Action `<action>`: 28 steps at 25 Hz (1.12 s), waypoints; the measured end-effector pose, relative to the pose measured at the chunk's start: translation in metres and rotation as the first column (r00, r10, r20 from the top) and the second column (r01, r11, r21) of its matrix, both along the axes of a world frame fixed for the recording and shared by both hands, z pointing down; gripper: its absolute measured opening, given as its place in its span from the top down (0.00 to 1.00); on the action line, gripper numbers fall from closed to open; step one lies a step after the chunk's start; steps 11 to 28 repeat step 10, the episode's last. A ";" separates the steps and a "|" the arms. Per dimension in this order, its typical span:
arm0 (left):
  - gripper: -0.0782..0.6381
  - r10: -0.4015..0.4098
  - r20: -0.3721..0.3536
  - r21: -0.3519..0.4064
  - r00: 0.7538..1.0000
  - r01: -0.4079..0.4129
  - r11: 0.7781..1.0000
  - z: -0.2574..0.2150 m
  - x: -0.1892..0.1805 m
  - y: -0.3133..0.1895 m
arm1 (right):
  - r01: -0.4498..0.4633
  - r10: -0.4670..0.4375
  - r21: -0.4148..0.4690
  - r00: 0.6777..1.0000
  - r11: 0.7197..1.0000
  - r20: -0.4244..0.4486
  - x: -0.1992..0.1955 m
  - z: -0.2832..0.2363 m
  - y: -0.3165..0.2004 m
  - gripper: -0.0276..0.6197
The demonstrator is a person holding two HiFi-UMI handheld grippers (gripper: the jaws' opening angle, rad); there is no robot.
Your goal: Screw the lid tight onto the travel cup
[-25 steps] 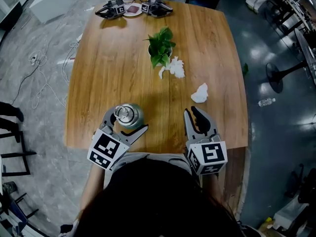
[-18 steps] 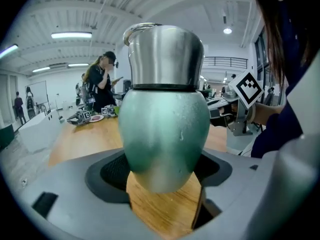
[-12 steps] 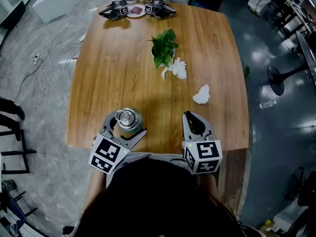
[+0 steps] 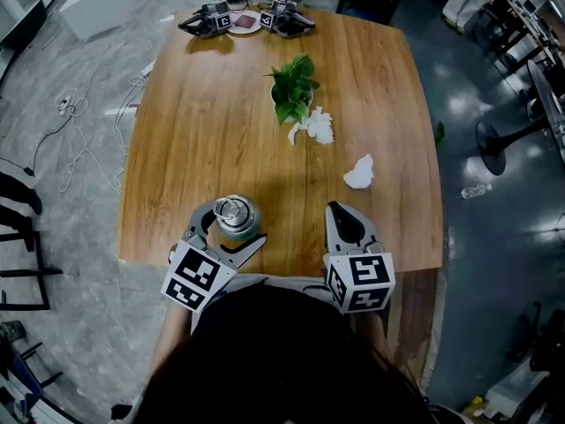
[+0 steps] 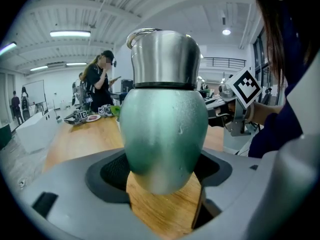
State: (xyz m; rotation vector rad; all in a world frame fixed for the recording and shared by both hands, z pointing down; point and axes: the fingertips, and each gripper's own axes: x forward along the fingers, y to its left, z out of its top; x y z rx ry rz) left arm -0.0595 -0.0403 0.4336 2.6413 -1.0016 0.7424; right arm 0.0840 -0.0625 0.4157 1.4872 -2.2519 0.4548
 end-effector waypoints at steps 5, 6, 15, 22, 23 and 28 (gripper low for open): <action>0.35 0.019 0.016 -0.013 1.000 -0.019 1.000 0.003 0.003 0.004 | -0.004 0.004 -0.003 1.000 1.000 -0.016 0.001 0.001 0.000 0.92; 0.35 0.021 0.019 -0.015 1.000 -0.021 1.000 0.003 0.003 0.004 | -0.004 0.004 -0.005 1.000 1.000 -0.019 0.001 0.001 0.000 0.92; 0.35 0.025 0.025 -0.022 0.999 -0.024 0.999 0.005 0.002 0.004 | 0.002 -0.002 -0.012 1.000 1.000 -0.022 -0.001 0.003 0.000 0.92; 0.35 0.025 0.025 -0.022 0.999 -0.024 0.999 0.005 0.002 0.004 | 0.002 -0.002 -0.012 1.000 1.000 -0.022 -0.001 0.003 0.000 0.92; 0.35 0.025 0.025 -0.022 0.999 -0.024 0.999 0.005 0.002 0.004 | 0.002 -0.002 -0.012 1.000 1.000 -0.022 -0.001 0.003 0.000 0.92; 0.35 0.025 0.025 -0.022 0.999 -0.024 0.999 0.005 0.002 0.004 | 0.002 -0.002 -0.012 1.000 1.000 -0.022 -0.001 0.003 0.000 0.92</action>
